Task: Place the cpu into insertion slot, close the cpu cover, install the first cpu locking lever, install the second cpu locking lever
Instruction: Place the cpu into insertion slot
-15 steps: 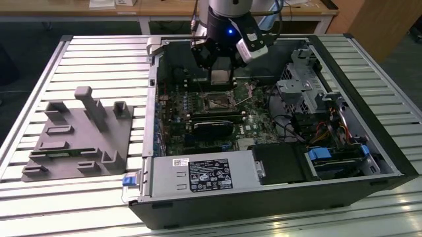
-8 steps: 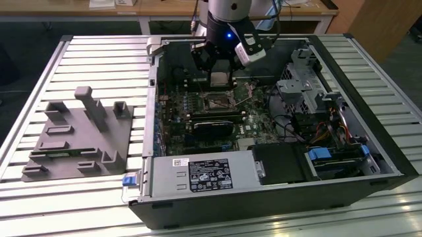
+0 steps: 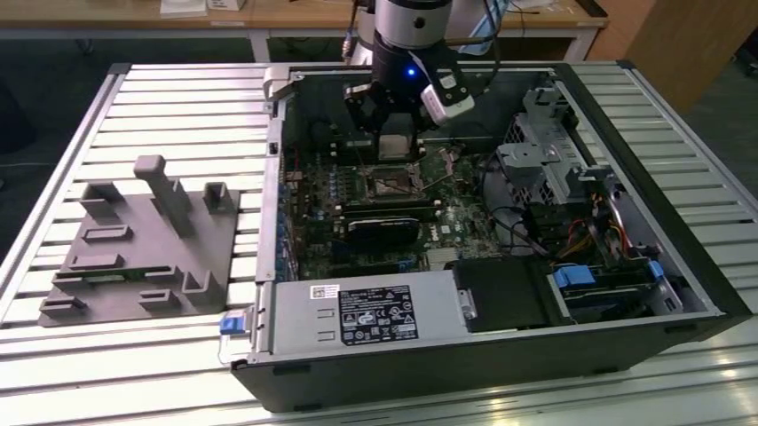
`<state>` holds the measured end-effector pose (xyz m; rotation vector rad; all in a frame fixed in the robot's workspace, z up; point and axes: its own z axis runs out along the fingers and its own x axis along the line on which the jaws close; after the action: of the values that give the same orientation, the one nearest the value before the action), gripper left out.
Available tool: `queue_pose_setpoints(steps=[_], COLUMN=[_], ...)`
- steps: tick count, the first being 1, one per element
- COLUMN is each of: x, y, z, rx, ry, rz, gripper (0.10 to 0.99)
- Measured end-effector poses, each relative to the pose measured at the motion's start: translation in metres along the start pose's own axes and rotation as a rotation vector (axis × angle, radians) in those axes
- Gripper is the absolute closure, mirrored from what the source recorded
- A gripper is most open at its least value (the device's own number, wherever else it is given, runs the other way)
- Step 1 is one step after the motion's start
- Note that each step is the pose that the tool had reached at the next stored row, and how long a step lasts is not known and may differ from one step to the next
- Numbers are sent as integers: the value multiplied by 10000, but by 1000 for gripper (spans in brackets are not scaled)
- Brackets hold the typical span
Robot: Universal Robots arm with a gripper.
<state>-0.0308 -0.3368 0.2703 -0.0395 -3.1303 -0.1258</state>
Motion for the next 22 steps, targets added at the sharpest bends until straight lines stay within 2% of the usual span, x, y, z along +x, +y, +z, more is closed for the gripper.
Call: queue_pose_setpoints(steps=[13,19,22], x=[-100,-101,-101], y=[39,39,38], z=[217,227,231], rx=[259,263,260], ry=[-6,-6,-29], rz=[3,3,339], gripper=[549,549,549])
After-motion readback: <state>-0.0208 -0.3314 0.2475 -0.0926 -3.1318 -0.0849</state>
